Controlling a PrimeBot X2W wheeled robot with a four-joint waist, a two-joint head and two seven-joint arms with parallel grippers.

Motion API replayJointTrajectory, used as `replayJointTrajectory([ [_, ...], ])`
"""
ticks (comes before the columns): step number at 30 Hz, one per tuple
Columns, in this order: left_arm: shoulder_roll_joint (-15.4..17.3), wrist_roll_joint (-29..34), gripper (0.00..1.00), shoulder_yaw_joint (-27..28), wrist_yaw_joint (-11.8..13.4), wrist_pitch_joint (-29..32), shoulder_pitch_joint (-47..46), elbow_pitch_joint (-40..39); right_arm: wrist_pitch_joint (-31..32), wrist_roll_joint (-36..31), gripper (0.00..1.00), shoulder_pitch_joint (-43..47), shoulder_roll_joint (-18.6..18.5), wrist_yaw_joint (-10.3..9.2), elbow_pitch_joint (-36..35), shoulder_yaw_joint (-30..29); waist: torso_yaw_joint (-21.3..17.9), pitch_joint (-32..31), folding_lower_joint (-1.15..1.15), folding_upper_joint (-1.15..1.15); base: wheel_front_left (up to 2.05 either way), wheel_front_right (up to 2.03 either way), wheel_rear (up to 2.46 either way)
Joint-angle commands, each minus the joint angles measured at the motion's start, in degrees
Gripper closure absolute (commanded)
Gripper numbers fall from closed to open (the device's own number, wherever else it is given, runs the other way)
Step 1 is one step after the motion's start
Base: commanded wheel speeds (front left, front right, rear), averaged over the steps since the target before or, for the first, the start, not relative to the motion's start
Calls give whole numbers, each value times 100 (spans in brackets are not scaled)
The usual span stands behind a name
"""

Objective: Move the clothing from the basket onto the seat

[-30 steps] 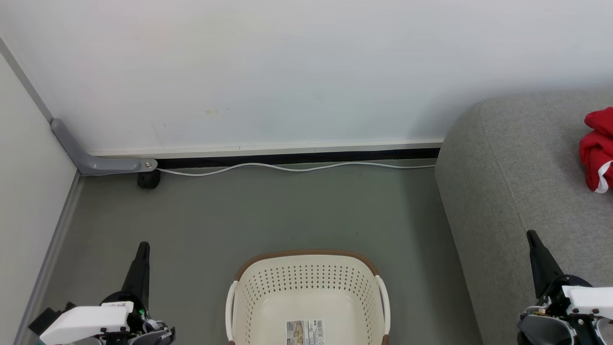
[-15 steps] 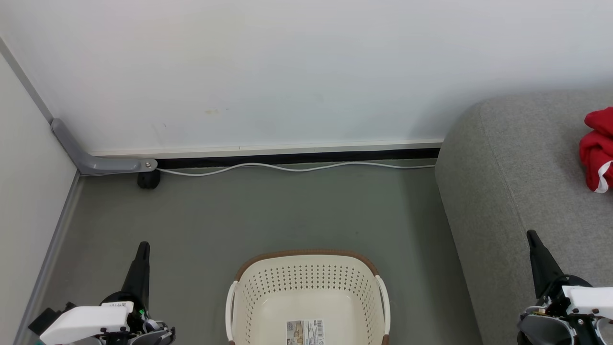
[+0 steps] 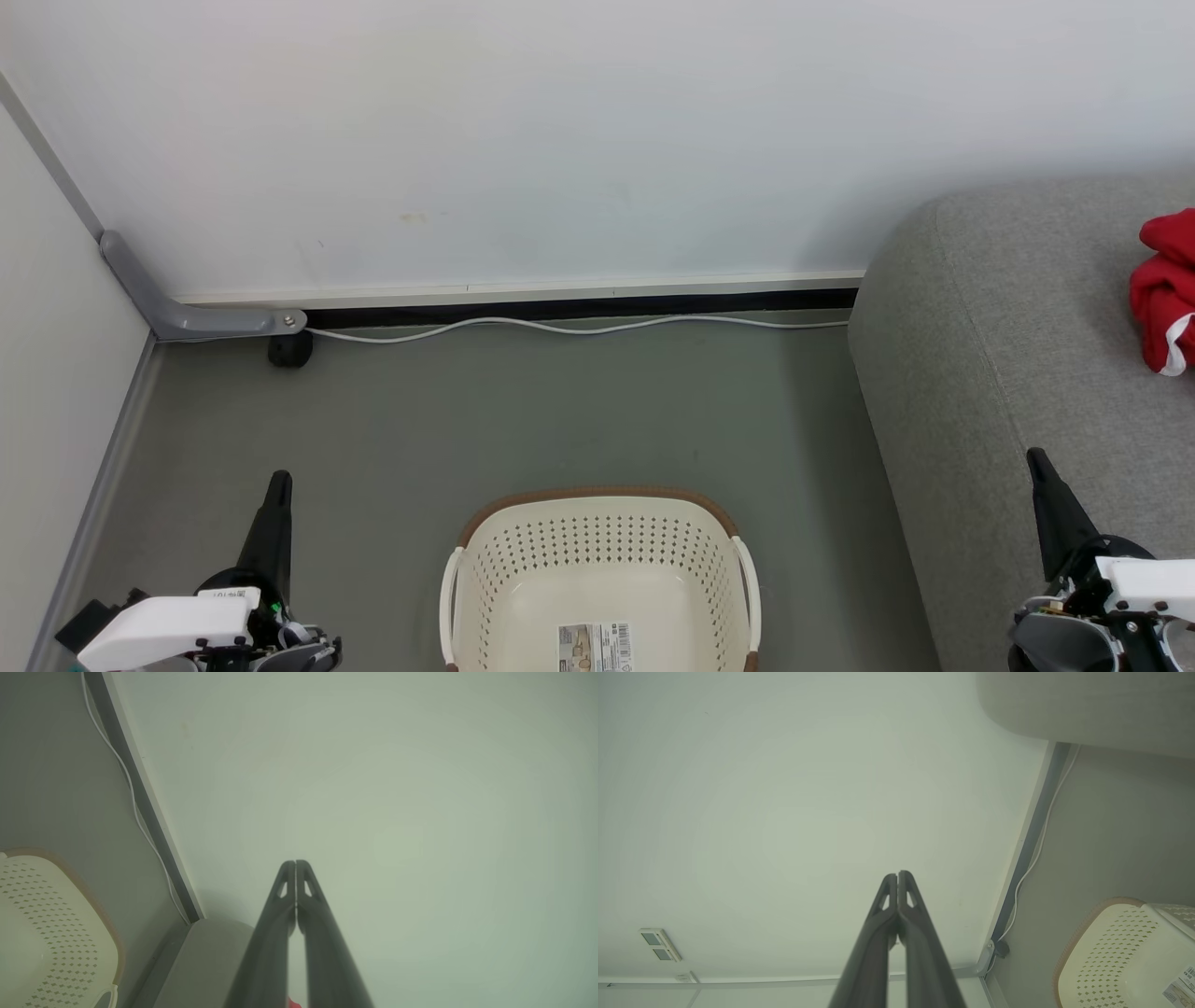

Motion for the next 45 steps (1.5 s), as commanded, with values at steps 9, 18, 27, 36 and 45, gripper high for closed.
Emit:
replayJointTrajectory([
  [9,104,-25,100,158,-47,41,-333,-168,45,66,100,-95,-58,25,-179,96,0,0,0,0,0,0,0],
  [18,104,-25,100,157,-47,41,-333,-168,44,66,100,-95,-58,25,-179,96,0,0,0,0,0,0,0],
  [27,104,-26,100,157,-47,41,-333,-168,44,66,100,-95,-58,25,-179,96,0,0,0,0,0,0,0],
  [36,104,-26,100,157,-47,41,-333,-168,44,66,100,-95,-58,25,-179,96,0,0,0,0,0,0,0],
  [45,104,-26,100,157,-47,41,-333,-168,44,66,100,-95,-58,25,-179,97,0,0,0,0,0,0,0],
])
